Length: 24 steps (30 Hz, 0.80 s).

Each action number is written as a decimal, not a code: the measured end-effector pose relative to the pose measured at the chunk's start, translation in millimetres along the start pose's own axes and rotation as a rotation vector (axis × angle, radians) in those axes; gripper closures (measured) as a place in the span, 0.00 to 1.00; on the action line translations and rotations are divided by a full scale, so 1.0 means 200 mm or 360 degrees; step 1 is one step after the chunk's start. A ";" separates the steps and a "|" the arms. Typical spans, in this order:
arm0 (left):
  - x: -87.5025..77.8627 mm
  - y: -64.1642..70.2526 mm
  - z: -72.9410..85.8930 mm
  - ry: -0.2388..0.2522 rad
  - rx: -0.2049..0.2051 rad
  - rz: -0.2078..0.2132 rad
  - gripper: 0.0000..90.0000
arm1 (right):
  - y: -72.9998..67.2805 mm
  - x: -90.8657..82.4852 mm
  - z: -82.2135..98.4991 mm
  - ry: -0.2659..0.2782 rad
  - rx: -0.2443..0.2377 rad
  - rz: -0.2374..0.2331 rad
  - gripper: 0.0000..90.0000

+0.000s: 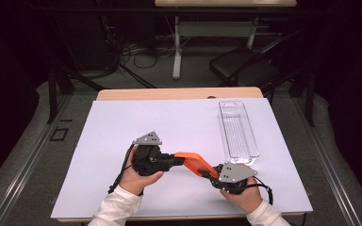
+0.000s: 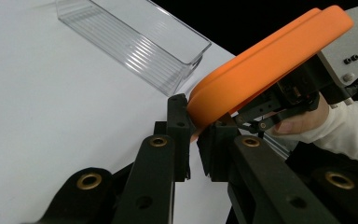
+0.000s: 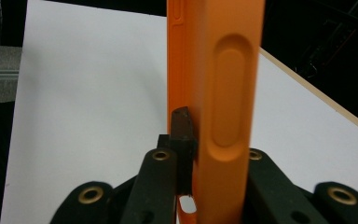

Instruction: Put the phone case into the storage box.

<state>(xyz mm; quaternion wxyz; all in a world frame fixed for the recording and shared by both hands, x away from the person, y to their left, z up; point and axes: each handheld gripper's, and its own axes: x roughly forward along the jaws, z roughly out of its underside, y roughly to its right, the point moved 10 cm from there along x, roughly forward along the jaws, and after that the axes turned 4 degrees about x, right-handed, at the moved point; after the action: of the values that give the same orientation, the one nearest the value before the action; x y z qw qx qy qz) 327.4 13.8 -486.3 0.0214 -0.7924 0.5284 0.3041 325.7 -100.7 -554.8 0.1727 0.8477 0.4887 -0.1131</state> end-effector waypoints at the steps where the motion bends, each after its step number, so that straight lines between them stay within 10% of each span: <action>1: 0.00 0.00 0.00 -0.0007 -0.0009 0.0001 0.93 | 0.00 0.00 0.00 0.0000 0.0000 0.0000 0.91; 24: 0.00 -0.07 0.03 -0.0045 -0.0284 -0.0029 0.93 | 0.01 0.00 -0.02 0.0049 0.0064 0.0019 0.70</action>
<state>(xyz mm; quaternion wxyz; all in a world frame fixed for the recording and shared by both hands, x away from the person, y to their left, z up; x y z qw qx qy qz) 336.1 22.1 -495.3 -0.0392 -0.7916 0.4915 0.3609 327.0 -99.7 -551.6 0.1489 0.8555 0.4839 -0.1088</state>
